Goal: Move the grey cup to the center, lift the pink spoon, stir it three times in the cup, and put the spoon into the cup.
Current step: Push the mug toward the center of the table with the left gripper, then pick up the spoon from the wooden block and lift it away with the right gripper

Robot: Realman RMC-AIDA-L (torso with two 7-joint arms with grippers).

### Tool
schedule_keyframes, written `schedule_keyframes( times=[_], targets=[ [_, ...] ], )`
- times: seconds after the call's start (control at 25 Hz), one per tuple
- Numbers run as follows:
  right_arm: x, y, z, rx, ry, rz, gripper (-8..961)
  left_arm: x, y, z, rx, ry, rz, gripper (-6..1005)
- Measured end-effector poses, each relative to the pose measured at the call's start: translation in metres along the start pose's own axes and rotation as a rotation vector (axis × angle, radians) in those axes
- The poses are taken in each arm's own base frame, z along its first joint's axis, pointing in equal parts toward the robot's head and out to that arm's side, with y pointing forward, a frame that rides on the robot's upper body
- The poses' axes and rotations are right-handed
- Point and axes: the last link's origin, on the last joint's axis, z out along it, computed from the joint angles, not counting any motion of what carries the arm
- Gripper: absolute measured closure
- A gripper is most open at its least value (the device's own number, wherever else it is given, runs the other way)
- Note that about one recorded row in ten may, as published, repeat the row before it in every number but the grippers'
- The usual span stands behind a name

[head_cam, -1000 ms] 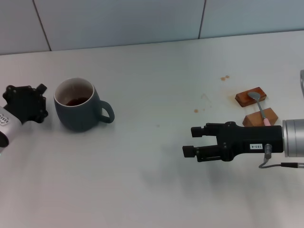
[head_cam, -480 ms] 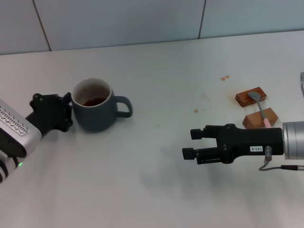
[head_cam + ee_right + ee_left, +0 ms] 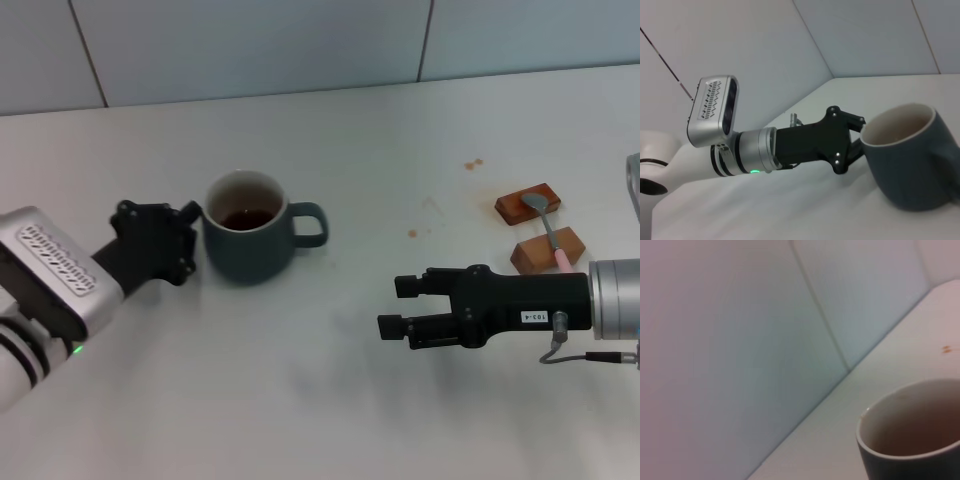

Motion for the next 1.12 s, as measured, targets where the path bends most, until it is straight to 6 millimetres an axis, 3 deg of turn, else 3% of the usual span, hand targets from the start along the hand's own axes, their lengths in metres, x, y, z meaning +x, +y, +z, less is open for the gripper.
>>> schedule_keyframes(
  times=[0.72,0.96,1.12],
  targets=[
    [0.001,0.002,0.005,-0.016,-0.005,0.016,122,0.031,0.040,0.020,-0.190,0.085,0.011,994],
    [-0.002,0.001,0.007,-0.016,-0.005,0.012,123,0.033,0.039,0.020,-0.171,0.101,-0.012,991],
    [-0.001,0.001,0.007,-0.016,-0.005,0.012,123,0.028,0.028,0.002,-0.094,0.155,-0.130,990]
  ],
)
